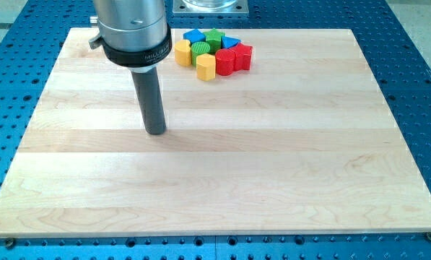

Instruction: Move the arm slightly towards the center left side of the board

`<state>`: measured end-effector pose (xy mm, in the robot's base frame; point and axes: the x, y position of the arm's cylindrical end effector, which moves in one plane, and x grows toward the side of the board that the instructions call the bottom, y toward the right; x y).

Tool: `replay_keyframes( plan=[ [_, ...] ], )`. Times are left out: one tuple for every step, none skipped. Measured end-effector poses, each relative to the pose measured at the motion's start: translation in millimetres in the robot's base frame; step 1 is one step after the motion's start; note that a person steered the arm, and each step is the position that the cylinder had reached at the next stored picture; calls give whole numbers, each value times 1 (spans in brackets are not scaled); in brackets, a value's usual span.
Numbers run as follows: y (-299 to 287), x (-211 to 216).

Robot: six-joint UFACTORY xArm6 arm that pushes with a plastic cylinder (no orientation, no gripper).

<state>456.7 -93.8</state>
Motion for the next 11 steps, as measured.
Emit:
replay_keyframes(
  plan=[
    [2, 1],
    [2, 1],
    [2, 1],
    [2, 1],
    [2, 2],
    [2, 1],
    [-55, -23],
    [-84, -27],
    [-84, -27],
    [-85, -31],
    [-94, -31]
  ],
)
